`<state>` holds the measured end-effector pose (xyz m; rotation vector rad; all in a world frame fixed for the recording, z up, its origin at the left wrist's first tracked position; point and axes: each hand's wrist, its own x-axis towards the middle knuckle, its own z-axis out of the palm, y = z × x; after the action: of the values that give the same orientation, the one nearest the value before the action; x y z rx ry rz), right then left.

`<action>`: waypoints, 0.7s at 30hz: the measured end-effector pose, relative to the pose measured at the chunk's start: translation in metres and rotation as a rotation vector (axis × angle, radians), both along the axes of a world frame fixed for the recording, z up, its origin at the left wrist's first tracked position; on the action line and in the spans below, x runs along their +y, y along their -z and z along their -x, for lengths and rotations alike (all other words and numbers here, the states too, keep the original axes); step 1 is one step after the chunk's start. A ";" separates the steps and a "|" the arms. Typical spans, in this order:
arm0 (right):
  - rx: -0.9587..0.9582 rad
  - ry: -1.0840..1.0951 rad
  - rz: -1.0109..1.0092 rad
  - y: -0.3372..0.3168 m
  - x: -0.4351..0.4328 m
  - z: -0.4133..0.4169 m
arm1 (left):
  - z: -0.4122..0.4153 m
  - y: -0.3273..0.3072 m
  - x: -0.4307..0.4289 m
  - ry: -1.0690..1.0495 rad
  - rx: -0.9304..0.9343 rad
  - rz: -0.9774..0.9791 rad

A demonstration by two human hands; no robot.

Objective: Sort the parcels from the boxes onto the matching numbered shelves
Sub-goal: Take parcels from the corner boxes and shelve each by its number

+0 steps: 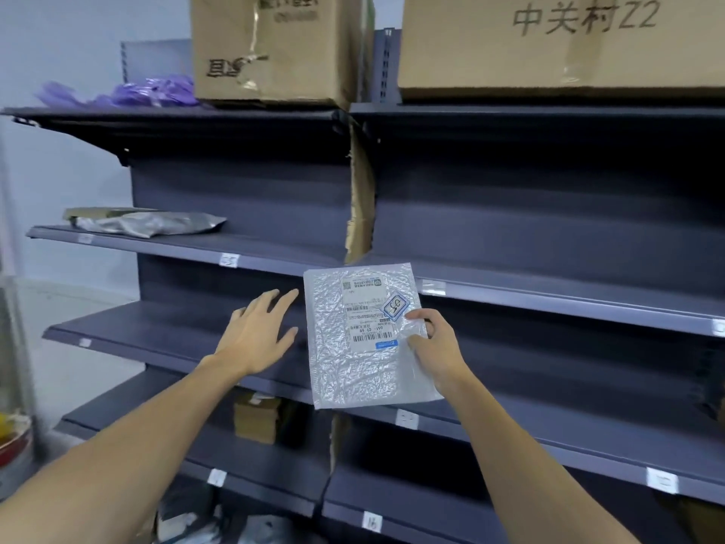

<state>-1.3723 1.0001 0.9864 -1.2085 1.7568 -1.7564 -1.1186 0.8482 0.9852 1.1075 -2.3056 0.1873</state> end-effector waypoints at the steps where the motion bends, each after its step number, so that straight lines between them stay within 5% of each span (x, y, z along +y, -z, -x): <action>1: -0.007 0.000 0.005 -0.002 -0.009 -0.009 | -0.008 -0.002 -0.007 0.000 0.003 0.003; 21: 0.074 0.060 0.116 -0.073 -0.194 -0.074 | -0.056 -0.045 -0.180 0.037 0.023 0.082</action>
<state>-1.2985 0.8058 1.0595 -1.2953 1.7705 -1.8947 -1.0630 0.6677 1.0299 1.0206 -2.2751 0.2507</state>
